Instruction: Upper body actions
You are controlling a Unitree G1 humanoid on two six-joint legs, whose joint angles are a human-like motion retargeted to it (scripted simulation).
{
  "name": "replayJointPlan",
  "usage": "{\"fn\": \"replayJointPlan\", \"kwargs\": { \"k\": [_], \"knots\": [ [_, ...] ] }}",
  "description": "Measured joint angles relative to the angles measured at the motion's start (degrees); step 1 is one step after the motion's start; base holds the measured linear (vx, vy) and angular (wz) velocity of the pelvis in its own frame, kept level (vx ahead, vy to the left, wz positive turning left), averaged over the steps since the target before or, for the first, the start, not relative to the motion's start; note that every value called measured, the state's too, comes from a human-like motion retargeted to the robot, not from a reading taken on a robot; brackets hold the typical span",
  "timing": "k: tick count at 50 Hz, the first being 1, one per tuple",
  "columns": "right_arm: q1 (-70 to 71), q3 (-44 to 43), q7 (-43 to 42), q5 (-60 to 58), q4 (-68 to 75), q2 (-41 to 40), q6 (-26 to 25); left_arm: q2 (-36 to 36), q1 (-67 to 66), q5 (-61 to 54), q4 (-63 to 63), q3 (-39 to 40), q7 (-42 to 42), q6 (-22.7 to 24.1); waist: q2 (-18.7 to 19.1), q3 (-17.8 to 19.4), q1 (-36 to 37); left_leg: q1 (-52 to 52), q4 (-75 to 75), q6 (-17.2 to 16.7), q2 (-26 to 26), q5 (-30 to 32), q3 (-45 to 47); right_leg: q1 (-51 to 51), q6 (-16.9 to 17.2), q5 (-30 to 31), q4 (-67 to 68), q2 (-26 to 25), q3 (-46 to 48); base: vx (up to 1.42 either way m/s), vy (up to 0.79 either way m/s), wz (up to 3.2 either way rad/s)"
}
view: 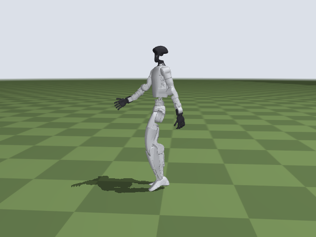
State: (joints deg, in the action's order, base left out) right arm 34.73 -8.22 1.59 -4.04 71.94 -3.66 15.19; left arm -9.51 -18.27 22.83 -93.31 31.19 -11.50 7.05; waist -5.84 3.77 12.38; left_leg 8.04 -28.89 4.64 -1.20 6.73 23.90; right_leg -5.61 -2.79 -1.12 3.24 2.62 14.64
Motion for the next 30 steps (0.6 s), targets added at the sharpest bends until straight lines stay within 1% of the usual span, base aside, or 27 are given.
{"fn": "replayJointPlan", "kwargs": {
  "k": [2,3,5,8,10,13,15,17,18,20,22,23,25,28,30],
  "knots": [
    [-2.51,0.61,-0.23,-0.05,0.98,-0.31,-0.13,-0.18,0.27,-0.12,0.48,-0.26,0.30,0.20,1.91,-1.28,-1.70,-6.63,13.21,-3.53,-1.55,-6.30,-2.66,0.49,-0.07,-0.19,-0.11,-2.96,0.85,0.14,0.07,0.43],
    [-3.57,0.86,-0.13,-0.05,1.33,-0.19,-0.01,-0.26,0.50,-0.11,0.63,-0.65,0.42,0.22,2.71,-1.66,-3.28,-9.29,17.47,-3.90,-1.33,-9.58,-2.22,0.50,0.04,-0.32,-0.24,-3.92,2.11,0.14,0.10,0.85],
    [-6.11,1.41,0.00,-0.67,2.20,0.35,0.12,-0.19,1.28,0.12,0.95,-1.51,0.94,-0.09,3.40,-2.23,-6.32,-10.79,23.42,-2.85,-1.90,-13.09,-3.34,0.63,0.59,-0.54,-0.58,-4.77,3.94,0.10,0.07,1.02],
    [-9.17,2.13,-0.13,-2.38,2.59,1.14,0.71,0.00,3.15,0.11,1.17,-2.58,2.15,-0.55,3.36,-2.24,-10.16,-10.61,27.05,-2.14,-2.52,-11.16,-6.79,1.33,1.25,-0.82,-0.24,-4.62,7.18,0.04,0.05,0.89],
    [-12.05,1.74,-0.19,-4.22,2.45,2.49,1.02,-0.44,6.47,-0.34,0.98,-4.65,3.12,-0.43,3.01,-1.15,-10.77,-10.10,28.03,-1.05,-3.31,-10.41,-8.18,2.36,1.84,-1.44,1.62,-3.81,9.34,-0.01,0.04,0.59],
    [-16.15,0.11,-1.07,-6.54,4.59,4.56,0.70,-1.10,10.64,-0.88,1.07,-7.93,4.54,-0.20,2.74,-0.67,-10.21,-9.65,27.49,-0.70,-3.42,-10.87,-9.89,4.08,2.70,-2.63,6.50,-2.80,10.49,0.06,0.09,0.41],
    [-20.23,-2.24,-2.21,-9.79,8.23,5.82,-0.58,-1.23,14.48,-2.15,0.96,-9.63,4.81,0.16,3.46,-0.60,-8.67,-9.04,26.46,-0.59,-2.25,-11.28,-9.63,6.87,2.82,0.95,14.75,-2.10,11.15,0.11,0.14,-0.19],
    [-23.06,-4.61,-3.69,-12.19,13.00,6.79,-1.75,-0.55,18.56,-4.56,1.47,-10.50,4.28,0.78,5.23,0.30,-7.95,-9.24,25.65,-0.86,0.20,-11.71,-9.40,12.30,1.30,5.77,27.66,-1.35,10.03,0.01,0.12,-0.20],
    [-24.21,-5.35,-4.35,-12.71,15.18,7.31,-1.92,-0.07,20.27,-6.04,2.04,-10.95,4.16,1.08,6.07,1.06,-8.59,-9.43,25.21,-0.88,1.13,-11.72,-9.93,15.15,0.17,6.95,34.09,-1.22,9.04,0.00,0.13,0.09],
    [-27.36,-7.03,-6.28,-13.55,20.74,8.82,-2.17,1.53,24.88,-9.73,4.31,-11.76,3.91,1.90,7.36,2.85,-9.79,-10.10,24.49,-0.75,2.38,-11.65,-10.17,22.59,-0.77,5.91,51.51,0.23,7.10,0.01,0.14,0.29],
    [-32.03,-8.49,-7.15,-13.49,25.46,11.18,-3.78,3.83,31.63,-16.03,8.27,-12.94,2.52,2.47,8.01,6.08,-14.00,-11.08,23.71,0.14,2.01,-11.21,-12.63,32.38,-3.38,2.57,73.03,6.68,8.77,0.03,0.17,0.98],
    [-34.33,-8.75,-7.06,-13.11,25.46,11.73,-5.05,5.06,33.94,-17.82,10.13,-12.65,1.87,2.90,8.19,7.60,-15.57,-11.65,23.50,0.63,1.67,-10.97,-13.78,35.52,-4.04,1.79,78.91,8.75,8.60,0.00,0.15,1.24],
    [-41.06,-9.83,-8.21,-12.63,25.46,12.78,-7.58,8.46,41.11,-23.16,15.62,-13.30,0.34,4.02,8.51,12.24,-19.40,-13.66,22.87,2.26,0.87,-10.30,-16.55,45.33,-6.24,0.59,92.05,12.27,7.07,-0.04,0.14,1.38],
    [-48.04,-10.82,-11.49,-13.02,25.46,13.32,-9.33,10.17,48.56,-26.10,21.19,-14.74,-0.01,4.56,8.69,16.02,-24.57,-15.57,21.93,3.51,0.82,-9.95,-20.34,54.92,-8.68,0.58,97.59,14.97,7.18,0.01,0.08,1.33],
    [-52.92,-11.96,-13.78,-13.68,25.46,13.55,-10.49,10.22,52.95,-26.50,24.85,-16.24,0.38,4.56,8.91,17.50,-27.73,-16.63,20.88,3.90,1.42,-10.34,-22.35,61.14,-10.42,0.58,97.30,16.11,7.47,0.09,0.00,1.07]
  ]
}}
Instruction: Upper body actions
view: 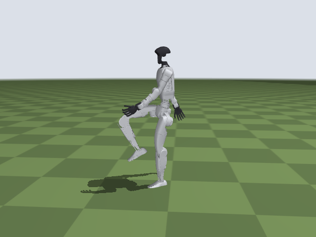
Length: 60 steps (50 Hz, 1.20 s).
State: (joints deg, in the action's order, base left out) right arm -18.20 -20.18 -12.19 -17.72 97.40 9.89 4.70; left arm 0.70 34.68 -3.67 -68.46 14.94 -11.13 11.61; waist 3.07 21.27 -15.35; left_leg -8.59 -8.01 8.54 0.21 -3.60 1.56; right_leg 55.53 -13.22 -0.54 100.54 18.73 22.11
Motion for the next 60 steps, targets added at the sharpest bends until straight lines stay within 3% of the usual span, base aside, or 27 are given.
{"fn": "replayJointPlan", "kwargs": {
  "k": [3,8,11,15,18,23,25,28,30,32,34,35,38,44,52,60],
  "knots": [
    [-5.71,-2.20,-1.61,1.59,0.00,0.49,-1.19,-0.70,4.58,-0.02,4.29,-2.01,0.08,0.59,-0.36,1.46,-2.78,-1.60,-1.96,-0.13,1.39,-1.13,-0.97,5.30,-1.44,-0.71,-4.67,-0.80,0.17,0.12,-0.07,0.43],
    [-5.55,-4.27,-1.46,6.16,0.00,1.54,-0.79,-2.35,6.07,-1.08,8.02,-1.76,-1.57,1.89,-1.98,1.24,-2.75,-3.20,-1.84,-0.23,0.87,-2.12,2.36,0.20,-0.90,0.76,-10.80,-2.58,2.48,0.01,0.01,-0.56],
    [-3.88,-5.10,-0.73,6.79,0.00,0.63,0.52,-2.19,3.78,-0.90,7.89,-1.93,-0.83,2.26,-1.65,-3.21,-2.31,-1.68,0.34,-0.88,0.68,-1.41,3.35,-8.50,0.33,2.22,-15.34,-2.22,6.82,0.02,-0.05,-0.55],
    [1.26,-4.90,-0.41,6.96,-0.64,-0.82,4.15,-1.89,-2.82,-0.27,6.24,-2.86,0.56,2.97,-0.14,-9.22,-0.09,1.11,2.33,-1.52,0.92,-0.99,5.68,-23.38,6.17,9.25,-25.64,-3.37,8.05,0.02,-0.02,-0.82],
    [8.69,-2.79,0.81,6.19,0.00,-0.84,6.56,-2.72,-8.46,1.56,4.98,-2.44,-0.14,4.15,-0.73,-9.67,4.92,0.59,2.02,-1.79,0.60,-2.53,11.42,-32.78,6.65,12.81,-35.39,-7.07,4.73,-0.01,-0.03,-1.55],
    [13.59,1.49,2.30,3.63,-2.71,-1.48,7.91,-2.43,-16.60,4.95,-0.42,-1.08,-0.39,3.08,-1.32,-12.89,9.07,1.19,3.18,-2.95,-0.37,-2.88,13.76,-51.86,10.55,18.48,-66.26,-14.26,-0.10,-0.04,-0.13,-0.48],
    [15.16,3.06,2.55,3.05,-3.94,-1.38,8.23,-2.69,-20.31,6.78,-3.08,-0.11,0.19,2.75,-3.39,-14.97,11.31,2.22,3.65,-3.09,-3.33,-3.10,14.94,-59.17,15.96,10.33,-81.85,-15.83,-3.23,-0.04,-0.15,-0.59],
    [16.30,4.63,3.31,2.69,-4.58,-1.69,8.35,-4.15,-24.56,10.62,-6.17,1.72,0.34,2.29,-6.12,-17.01,15.58,2.62,4.58,-3.76,-5.83,-3.36,18.17,-62.65,15.36,0.94,-92.37,-14.28,-0.07,-0.04,-0.20,-0.83],
    [16.99,5.10,4.60,2.38,-4.67,-2.13,8.22,-5.87,-27.02,14.92,-9.34,3.17,0.55,1.29,-7.64,-19.04,17.92,3.91,5.45,-4.15,-6.84,-3.12,18.96,-61.00,14.03,1.80,-96.87,-13.90,-3.25,-0.11,-0.23,-0.38],
    [18.36,5.68,5.60,1.46,-4.49,-2.01,8.02,-7.49,-28.93,19.18,-13.56,4.65,1.99,-0.23,-8.96,-20.77,21.20,6.57,6.05,-4.78,-7.23,-2.68,20.71,-59.48,15.23,2.69,-98.99,-12.51,1.76,-0.26,-0.31,-0.56],
    [19.86,6.63,5.67,-0.10,-4.75,-1.86,7.99,-8.50,-30.13,21.47,-17.25,6.32,4.32,-0.88,-9.15,-19.74,22.24,7.39,6.19,-5.41,-6.73,-2.07,21.55,-56.83,14.58,2.53,-97.47,-12.62,-3.49,-0.30,-0.26,-0.30],
    [20.90,7.35,5.56,-1.32,-5.03,-1.71,8.03,-8.97,-30.95,22.30,-19.51,7.28,5.96,-1.37,-9.11,-18.12,21.85,7.27,6.22,-5.69,-6.61,-1.48,21.29,-55.63,14.09,2.61,-96.31,-12.91,-7.76,-0.30,-0.16,0.22],
    [22.37,9.16,5.73,-3.50,-5.35,-1.45,7.79,-9.82,-33.03,22.47,-24.10,8.87,8.45,-2.26,-8.06,-15.12,19.35,6.14,6.60,-6.01,-5.86,-0.33,20.15,-57.85,13.51,2.27,-96.87,-13.80,-5.02,-0.22,-0.12,0.26],
    [18.88,9.43,7.84,-3.06,-4.28,-1.57,6.93,-9.47,-38.64,26.81,-26.75,12.78,9.06,-7.38,-6.85,-16.39,15.71,7.98,6.49,-6.74,-5.03,0.78,16.95,-58.23,13.16,2.11,-98.75,-14.79,-3.41,-0.06,-0.04,0.45],
    [14.92,8.69,6.83,-1.51,-0.76,-2.48,6.43,-10.21,-40.25,22.31,-28.61,13.73,8.13,-8.10,-7.52,-15.67,17.95,7.95,6.08,-7.05,-4.98,0.88,16.58,-59.05,12.68,1.46,-98.78,-14.85,-1.93,-0.01,-0.03,0.03],
    [13.86,8.20,6.50,-1.95,-0.93,-2.04,6.39,-10.31,-42.13,26.88,-24.89,12.25,6.86,-7.06,-7.34,-17.63,17.26,6.99,7.00,-6.66,-5.16,0.74,15.76,-59.70,12.75,0.59,-98.49,-15.38,-1.32,0.07,0.04,0.07]
  ]
}}
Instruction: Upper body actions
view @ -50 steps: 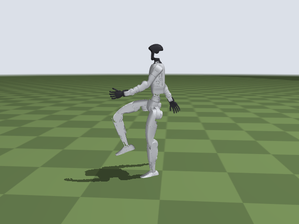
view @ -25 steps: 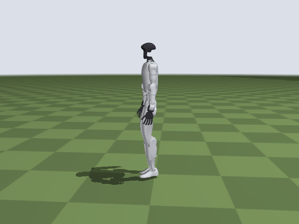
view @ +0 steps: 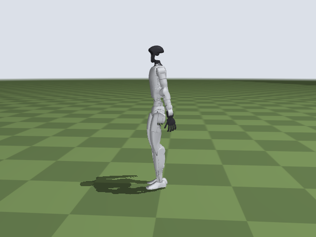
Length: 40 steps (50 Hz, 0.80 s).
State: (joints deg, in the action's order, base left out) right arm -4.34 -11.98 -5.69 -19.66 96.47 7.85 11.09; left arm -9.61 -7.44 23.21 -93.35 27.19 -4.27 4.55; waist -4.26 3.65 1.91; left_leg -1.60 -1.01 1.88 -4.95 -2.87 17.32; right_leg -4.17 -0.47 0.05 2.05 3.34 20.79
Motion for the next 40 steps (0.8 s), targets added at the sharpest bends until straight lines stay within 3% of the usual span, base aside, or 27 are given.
{"fn": "replayJointPlan", "kwargs": {
  "k": [17,40],
  "knots": [
    [3.80,1.90,5.38,-3.04,-3.97,-1.05,-3.17,0.64,0.30,-0.63,2.39,0.99,-0.46,-0.18,-0.22,-2.81,0.78,-1.31,0.71,0.79,-0.36,-1.14,0.82,-0.02,0.35,-0.39,0.66,-0.08,-0.34,0.06,0.04,-0.06],
    [3.07,0.99,4.07,-2.80,-1.25,0.07,-2.47,1.17,0.42,0.31,4.45,-1.20,-0.99,-0.34,-0.10,-1.83,1.62,-2.44,0.90,2.57,-1.71,-2.11,1.57,-0.67,1.47,0.06,1.27,1.37,-0.23,0.01,0.01,-0.02]
  ]
}}
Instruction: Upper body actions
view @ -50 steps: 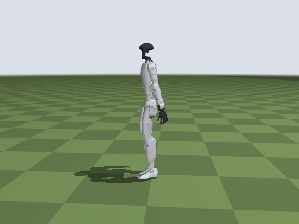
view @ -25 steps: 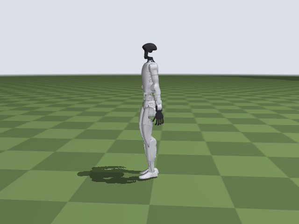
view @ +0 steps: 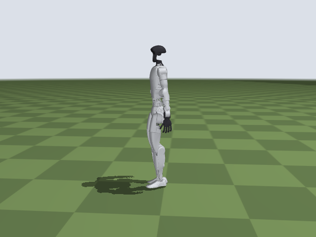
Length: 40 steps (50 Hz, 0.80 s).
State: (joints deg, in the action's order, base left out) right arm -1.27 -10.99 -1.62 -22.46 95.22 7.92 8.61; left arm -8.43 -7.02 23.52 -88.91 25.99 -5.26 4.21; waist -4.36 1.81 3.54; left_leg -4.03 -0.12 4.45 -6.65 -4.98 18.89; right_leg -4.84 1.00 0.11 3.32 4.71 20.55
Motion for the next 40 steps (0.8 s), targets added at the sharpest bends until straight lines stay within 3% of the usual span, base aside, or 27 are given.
{"fn": "replayJointPlan", "kwargs": {
  "k": [12,15,17,20,25,40],
  "knots": [
    [2.10,1.45,-0.08,-0.37,-0.41,-0.64,-0.03,0.46,0.64,0.15,1.86,0.26,-0.62,-0.03,0.81,0.23,-0.67,1.70,0.82,0.92,1.25,-0.31,1.20,5.09,1.59,1.40,4.74,-0.41,-3.61,-0.02,-0.02,-0.06],
    [2.79,2.60,-0.52,-0.05,-0.10,-0.99,0.15,0.49,0.23,-0.06,3.16,0.67,-1.14,0.17,1.29,0.98,-0.47,1.74,1.34,0.90,2.32,0.09,2.41,6.19,0.24,0.11,6.69,-1.11,-5.78,-0.05,-0.10,-0.33],
    [2.29,2.94,-0.61,-0.04,-0.05,-1.07,0.32,0.28,0.11,-0.03,3.50,0.21,-1.02,0.09,1.26,1.44,-0.33,1.43,1.52,0.82,2.51,0.40,2.29,4.90,-0.27,-0.24,5.79,0.22,-2.24,-0.04,-0.09,-0.02],
    [1.45,2.93,-0.60,-0.52,0.38,-0.84,0.32,-0.03,0.36,0.15,3.30,0.15,-0.61,-0.39,-0.27,1.14,1.03,1.12,1.65,0.54,1.24,0.33,2.60,3.04,2.77,1.05,3.47,2.77,2.34,0.01,-0.06,-0.05],
    [0.40,1.80,-0.71,-2.39,0.82,-0.62,-0.33,0.19,-0.06,-1.49,2.33,0.63,-0.30,-0.75,-1.77,0.07,3.44,0.79,0.97,-0.48,0.95,-0.40,3.49,2.27,1.46,1.39,0.91,2.67,2.44,0.05,-0.07,-0.11],
    [0.62,-0.74,0.00,0.15,0.40,0.42,-0.14,1.47,-0.69,-0.68,3.06,0.07,-0.30,-0.56,-0.63,-1.80,1.11,0.08,0.55,-1.46,1.76,-0.90,2.25,-0.18,0.98,0.81,-1.80,0.82,2.92,0.02,-0.02,0.04]
  ]
}}
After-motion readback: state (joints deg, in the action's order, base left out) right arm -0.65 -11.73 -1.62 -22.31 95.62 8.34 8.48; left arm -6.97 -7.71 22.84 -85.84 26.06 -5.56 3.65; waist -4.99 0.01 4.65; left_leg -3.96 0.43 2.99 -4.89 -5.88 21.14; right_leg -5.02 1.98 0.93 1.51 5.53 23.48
